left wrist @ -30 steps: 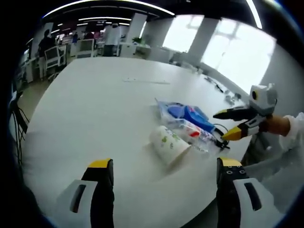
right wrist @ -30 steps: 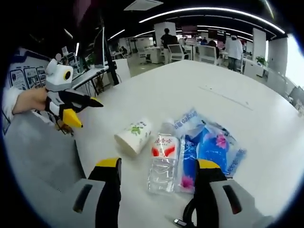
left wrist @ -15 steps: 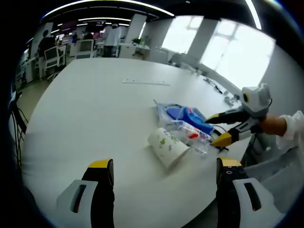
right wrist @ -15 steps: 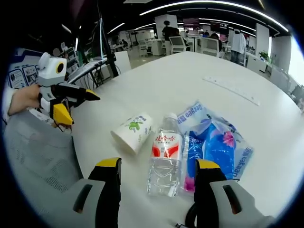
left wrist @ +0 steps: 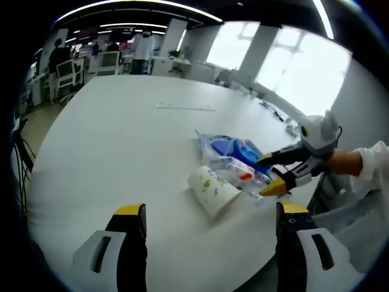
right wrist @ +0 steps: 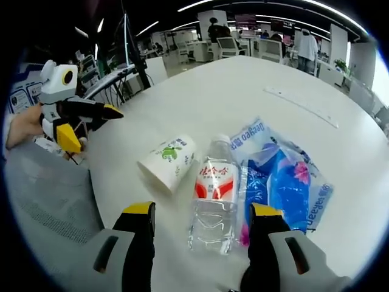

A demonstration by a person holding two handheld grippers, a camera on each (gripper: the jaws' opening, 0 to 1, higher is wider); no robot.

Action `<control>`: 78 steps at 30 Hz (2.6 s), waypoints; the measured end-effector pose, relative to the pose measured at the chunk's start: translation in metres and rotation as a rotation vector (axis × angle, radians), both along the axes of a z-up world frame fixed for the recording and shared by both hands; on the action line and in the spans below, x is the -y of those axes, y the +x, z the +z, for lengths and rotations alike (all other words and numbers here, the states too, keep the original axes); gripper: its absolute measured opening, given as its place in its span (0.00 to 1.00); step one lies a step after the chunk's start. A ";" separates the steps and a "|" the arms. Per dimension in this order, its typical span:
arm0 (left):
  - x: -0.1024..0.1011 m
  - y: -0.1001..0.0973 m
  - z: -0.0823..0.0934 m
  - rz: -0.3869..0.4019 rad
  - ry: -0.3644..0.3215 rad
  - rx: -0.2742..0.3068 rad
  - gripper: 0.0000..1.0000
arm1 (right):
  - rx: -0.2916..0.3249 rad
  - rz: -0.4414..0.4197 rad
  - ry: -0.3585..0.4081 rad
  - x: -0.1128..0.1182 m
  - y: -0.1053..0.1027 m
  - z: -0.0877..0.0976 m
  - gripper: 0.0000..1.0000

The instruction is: Arrange the tabletop items into an orderly group along one side of the table until the central work area is clear of visible clutter.

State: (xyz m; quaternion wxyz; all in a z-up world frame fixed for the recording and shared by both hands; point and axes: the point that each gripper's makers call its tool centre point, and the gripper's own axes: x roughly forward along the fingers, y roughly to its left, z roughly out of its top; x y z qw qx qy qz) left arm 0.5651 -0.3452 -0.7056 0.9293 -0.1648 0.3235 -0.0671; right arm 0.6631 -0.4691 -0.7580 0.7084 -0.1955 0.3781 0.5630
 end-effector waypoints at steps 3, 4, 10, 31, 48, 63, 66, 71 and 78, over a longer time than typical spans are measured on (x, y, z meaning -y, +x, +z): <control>0.002 0.001 0.001 -0.003 -0.001 0.004 0.84 | -0.001 0.007 -0.023 -0.002 0.000 -0.008 0.59; 0.002 0.001 0.001 -0.005 -0.001 0.005 0.83 | -0.002 0.008 -0.027 -0.003 0.000 -0.009 0.59; 0.001 0.002 0.005 0.002 0.003 0.014 0.83 | -0.013 0.023 -0.048 -0.009 0.001 -0.019 0.60; -0.001 0.004 0.002 -0.008 0.007 0.009 0.81 | -0.029 0.007 -0.111 -0.013 -0.004 -0.040 0.61; -0.003 0.004 0.005 0.013 -0.013 0.020 0.80 | 0.039 0.000 -0.167 -0.011 0.011 -0.055 0.45; 0.000 0.001 0.000 0.015 -0.020 0.004 0.79 | 0.119 -0.004 -0.193 -0.006 0.018 -0.040 0.34; 0.000 0.001 0.000 0.027 -0.042 0.007 0.78 | 0.091 -0.035 -0.170 -0.007 0.020 -0.039 0.32; 0.004 0.001 0.004 0.049 -0.082 0.016 0.77 | 0.054 -0.078 -0.106 -0.005 0.021 -0.025 0.31; 0.003 0.002 0.010 0.085 -0.145 0.026 0.74 | 0.006 -0.126 -0.041 -0.002 0.023 -0.007 0.31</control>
